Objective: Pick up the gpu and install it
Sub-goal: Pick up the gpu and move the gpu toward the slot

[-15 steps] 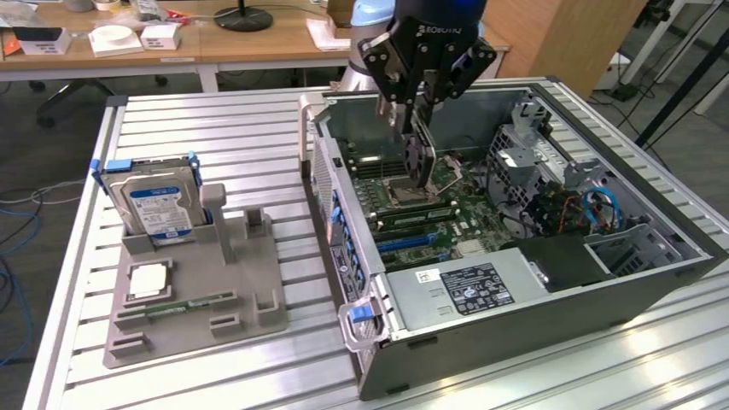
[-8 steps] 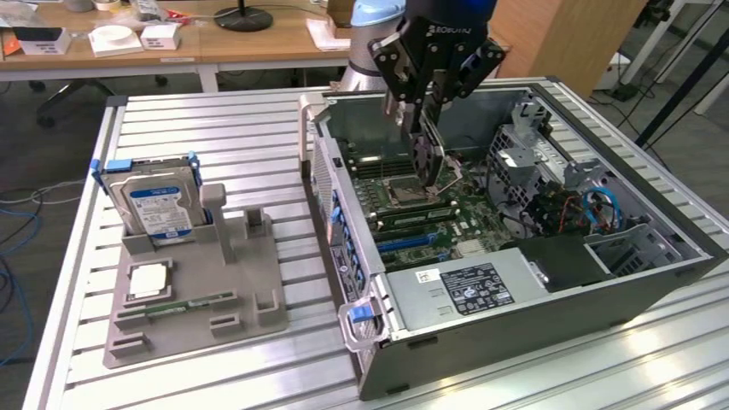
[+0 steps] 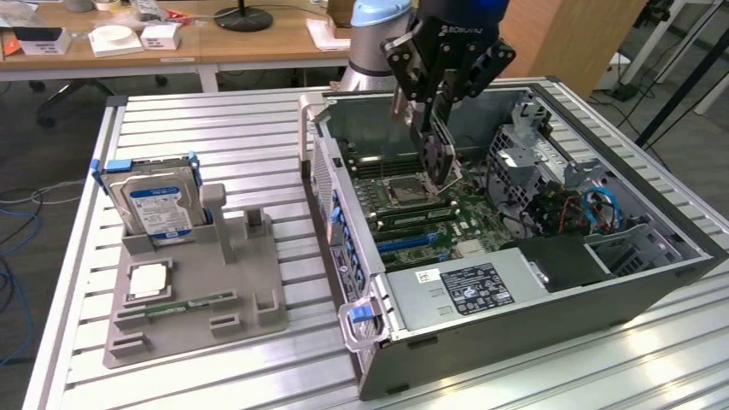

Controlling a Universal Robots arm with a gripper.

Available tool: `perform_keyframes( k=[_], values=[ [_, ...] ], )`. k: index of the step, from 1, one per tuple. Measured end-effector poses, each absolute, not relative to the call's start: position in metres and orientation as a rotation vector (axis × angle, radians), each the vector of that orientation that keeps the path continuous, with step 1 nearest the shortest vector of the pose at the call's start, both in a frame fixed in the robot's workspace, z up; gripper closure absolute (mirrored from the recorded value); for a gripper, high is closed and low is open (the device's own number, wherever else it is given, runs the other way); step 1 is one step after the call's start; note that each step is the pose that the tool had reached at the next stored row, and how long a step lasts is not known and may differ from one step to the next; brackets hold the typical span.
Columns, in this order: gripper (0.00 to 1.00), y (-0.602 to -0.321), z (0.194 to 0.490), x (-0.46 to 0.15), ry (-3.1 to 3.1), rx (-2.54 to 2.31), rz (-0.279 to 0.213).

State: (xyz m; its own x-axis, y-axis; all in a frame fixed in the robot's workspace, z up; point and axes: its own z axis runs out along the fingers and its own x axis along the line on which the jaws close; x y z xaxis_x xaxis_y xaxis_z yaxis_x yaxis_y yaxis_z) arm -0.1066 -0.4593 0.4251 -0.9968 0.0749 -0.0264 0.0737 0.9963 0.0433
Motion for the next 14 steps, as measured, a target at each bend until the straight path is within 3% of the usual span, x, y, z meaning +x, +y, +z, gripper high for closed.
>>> perform_keyframes(
  k=[14],
  values=[
    [0.74, -0.459, 0.425, -0.086, 3.111, 0.116, 0.066]
  ],
)
